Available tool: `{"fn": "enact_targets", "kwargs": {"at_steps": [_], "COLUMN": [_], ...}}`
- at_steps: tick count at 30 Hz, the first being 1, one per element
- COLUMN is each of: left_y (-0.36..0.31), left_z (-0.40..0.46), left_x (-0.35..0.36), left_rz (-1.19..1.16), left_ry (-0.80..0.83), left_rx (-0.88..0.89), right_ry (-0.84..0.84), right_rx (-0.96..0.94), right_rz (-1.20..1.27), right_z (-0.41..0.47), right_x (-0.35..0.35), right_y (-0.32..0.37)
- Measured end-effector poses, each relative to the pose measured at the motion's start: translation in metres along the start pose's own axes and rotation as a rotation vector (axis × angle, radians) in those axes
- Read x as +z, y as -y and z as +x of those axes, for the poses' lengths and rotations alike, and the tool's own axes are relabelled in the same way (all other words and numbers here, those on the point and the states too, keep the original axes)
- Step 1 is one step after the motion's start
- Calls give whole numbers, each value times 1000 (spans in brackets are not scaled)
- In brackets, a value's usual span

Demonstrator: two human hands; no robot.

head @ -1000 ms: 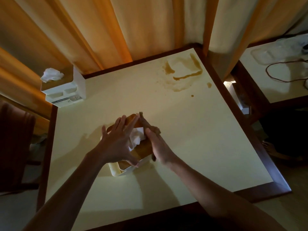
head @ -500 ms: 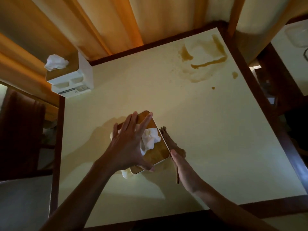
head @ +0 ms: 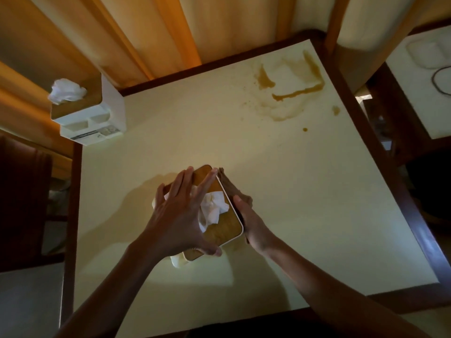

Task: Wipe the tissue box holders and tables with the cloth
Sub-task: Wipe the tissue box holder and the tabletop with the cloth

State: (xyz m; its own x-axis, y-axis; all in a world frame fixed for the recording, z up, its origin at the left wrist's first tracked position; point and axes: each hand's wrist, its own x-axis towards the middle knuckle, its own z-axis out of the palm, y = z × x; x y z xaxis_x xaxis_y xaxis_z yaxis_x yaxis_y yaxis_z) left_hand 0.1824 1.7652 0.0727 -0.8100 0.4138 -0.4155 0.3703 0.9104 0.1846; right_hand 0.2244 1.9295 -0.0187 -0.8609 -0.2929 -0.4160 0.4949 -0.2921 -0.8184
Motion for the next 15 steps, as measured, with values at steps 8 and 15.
{"fn": "enact_targets", "kwargs": {"at_steps": [8, 15], "left_y": [2, -10], "left_z": [-1, -4], "left_x": [2, 1], "left_rz": [-38, -231], "left_ry": [-22, -107], "left_rx": [11, -56], "right_ry": [-92, -352], "right_rx": [210, 275], "right_rz": [198, 623], "right_z": [-52, -81], "right_x": [-43, -60], "right_y": [-11, -6]}}
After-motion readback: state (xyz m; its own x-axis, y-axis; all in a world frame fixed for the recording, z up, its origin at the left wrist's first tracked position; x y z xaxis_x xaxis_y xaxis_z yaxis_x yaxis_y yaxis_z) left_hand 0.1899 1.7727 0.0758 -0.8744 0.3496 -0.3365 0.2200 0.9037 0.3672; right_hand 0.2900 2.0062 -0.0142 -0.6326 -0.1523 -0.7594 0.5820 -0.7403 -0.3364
